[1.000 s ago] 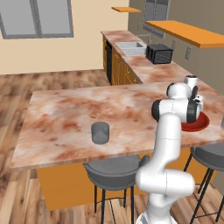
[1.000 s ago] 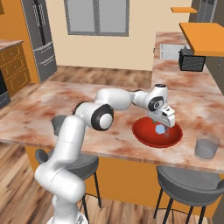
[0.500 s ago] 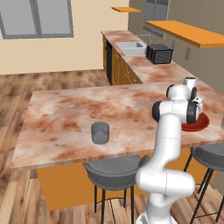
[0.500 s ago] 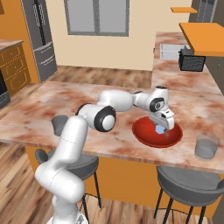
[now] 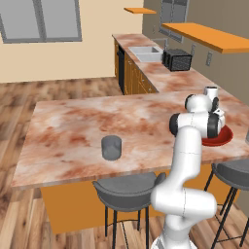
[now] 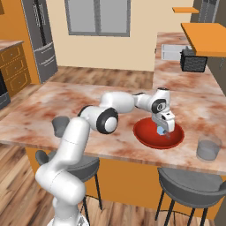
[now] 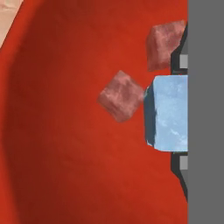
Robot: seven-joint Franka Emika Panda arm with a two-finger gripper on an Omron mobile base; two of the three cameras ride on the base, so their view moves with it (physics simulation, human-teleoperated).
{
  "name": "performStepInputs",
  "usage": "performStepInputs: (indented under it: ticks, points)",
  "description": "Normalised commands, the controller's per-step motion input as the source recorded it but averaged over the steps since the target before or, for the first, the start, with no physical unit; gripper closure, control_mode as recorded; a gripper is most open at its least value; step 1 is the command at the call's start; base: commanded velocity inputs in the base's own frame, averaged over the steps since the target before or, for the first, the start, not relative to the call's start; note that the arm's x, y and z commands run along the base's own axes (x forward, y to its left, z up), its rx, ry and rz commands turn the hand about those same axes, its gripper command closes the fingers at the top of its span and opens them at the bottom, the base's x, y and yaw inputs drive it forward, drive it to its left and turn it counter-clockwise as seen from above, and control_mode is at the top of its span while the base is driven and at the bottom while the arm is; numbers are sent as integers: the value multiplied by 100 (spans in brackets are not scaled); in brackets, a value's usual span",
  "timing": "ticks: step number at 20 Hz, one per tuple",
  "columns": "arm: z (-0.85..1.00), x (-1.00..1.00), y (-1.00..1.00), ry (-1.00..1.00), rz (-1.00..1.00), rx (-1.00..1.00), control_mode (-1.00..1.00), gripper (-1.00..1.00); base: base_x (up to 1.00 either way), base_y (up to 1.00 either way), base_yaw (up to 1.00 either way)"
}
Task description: There are four ice cubes in the ice bowl. Place two ice cubes in each glass of water.
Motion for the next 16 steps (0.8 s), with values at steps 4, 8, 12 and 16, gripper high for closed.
performStepInputs:
  ticks: [4,8,12,16]
  points:
    - [-6,-5,1,2,-12,0,-100,100,0,0,0]
    - [45,-37,13,1,-9,1,-100,100,0,0,0]
    - [51,-91,30,0,-5,4,-100,100,0,0,0]
    - [2,-100,89,-1,-5,2,-100,100,0,0,0]
